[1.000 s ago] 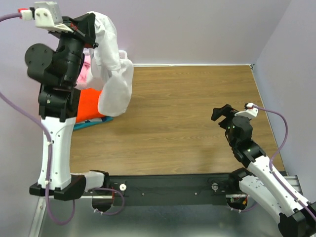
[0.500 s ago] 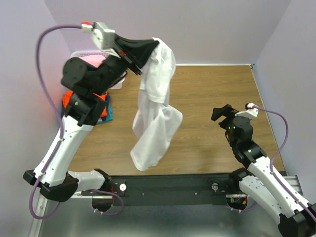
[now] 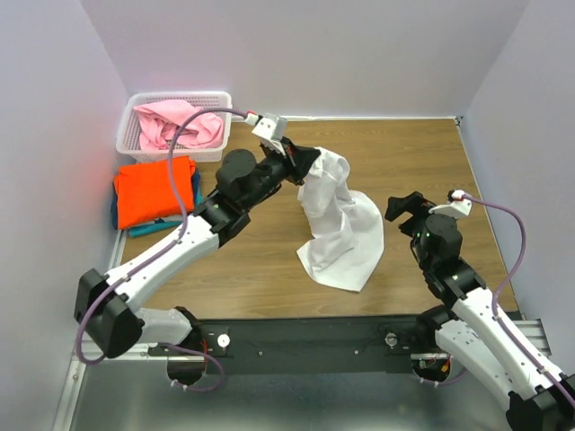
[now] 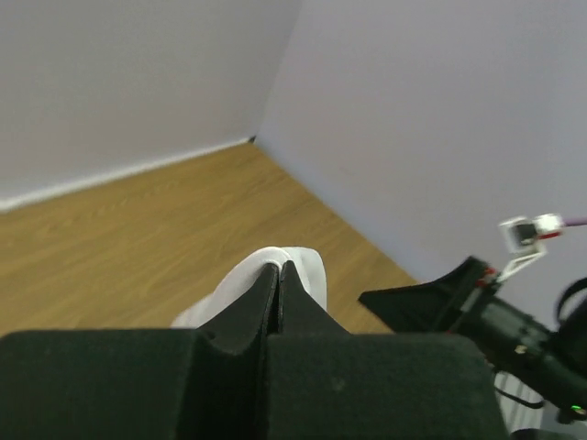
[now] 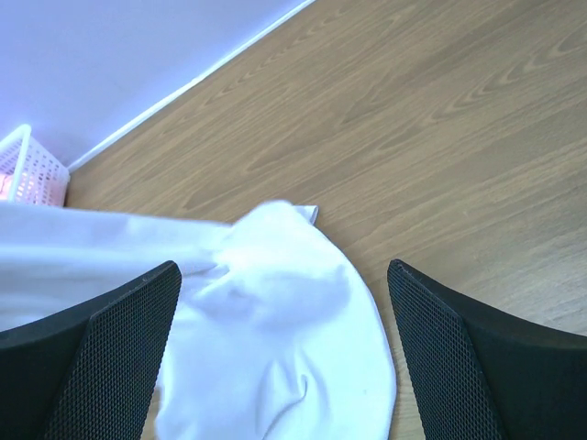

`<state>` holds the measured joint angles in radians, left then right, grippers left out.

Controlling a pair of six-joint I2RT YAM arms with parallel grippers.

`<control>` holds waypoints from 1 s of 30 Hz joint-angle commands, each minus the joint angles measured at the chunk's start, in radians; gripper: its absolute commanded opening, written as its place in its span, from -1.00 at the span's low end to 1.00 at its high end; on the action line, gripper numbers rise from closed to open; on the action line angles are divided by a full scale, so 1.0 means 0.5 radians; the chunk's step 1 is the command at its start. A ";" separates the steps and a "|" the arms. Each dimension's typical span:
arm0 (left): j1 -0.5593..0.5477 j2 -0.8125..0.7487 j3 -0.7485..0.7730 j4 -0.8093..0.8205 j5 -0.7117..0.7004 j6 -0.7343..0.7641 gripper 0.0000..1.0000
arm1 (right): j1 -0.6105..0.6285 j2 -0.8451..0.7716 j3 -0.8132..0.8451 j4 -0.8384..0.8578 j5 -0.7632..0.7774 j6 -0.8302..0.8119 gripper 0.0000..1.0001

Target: Fold and stack the t-shirts

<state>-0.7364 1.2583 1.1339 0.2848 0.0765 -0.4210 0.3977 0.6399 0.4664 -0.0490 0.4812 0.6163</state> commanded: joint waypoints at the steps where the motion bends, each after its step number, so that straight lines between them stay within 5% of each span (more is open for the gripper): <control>1: -0.006 0.143 -0.071 0.093 -0.383 -0.121 -1.00 | -0.004 0.018 -0.031 0.003 -0.051 0.044 1.00; 9: 0.217 0.459 -0.206 -0.115 -0.570 -0.287 -1.00 | -0.004 0.198 0.036 0.006 -0.250 -0.042 1.00; 16: 0.497 0.609 -0.421 -0.140 -0.582 -0.358 -1.00 | 0.002 0.762 0.196 -0.003 -0.597 -0.122 1.00; 18: 0.546 0.649 -0.424 -0.174 -0.567 -0.358 -0.43 | 0.015 0.818 0.218 -0.003 -0.619 -0.125 1.00; 19: 0.577 0.665 -0.418 -0.195 -0.567 -0.346 0.46 | 0.027 0.834 0.239 -0.003 -0.628 -0.131 1.00; 20: 0.586 0.689 -0.400 -0.229 -0.573 -0.336 0.96 | 0.060 0.855 0.248 -0.006 -0.631 -0.140 1.00; 25: 0.595 0.641 -0.445 -0.284 -0.592 -0.345 0.97 | 0.256 0.907 0.353 -0.095 -0.527 -0.146 1.00; 30: 0.595 0.248 -0.791 -0.278 -0.634 -0.520 0.97 | 0.658 1.067 0.561 -0.264 -0.313 -0.101 1.00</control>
<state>-0.4389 1.5291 0.8433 0.1577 -0.1875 -0.6064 0.5907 1.1172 0.6701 -0.0990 0.2390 0.5606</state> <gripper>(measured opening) 0.983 0.998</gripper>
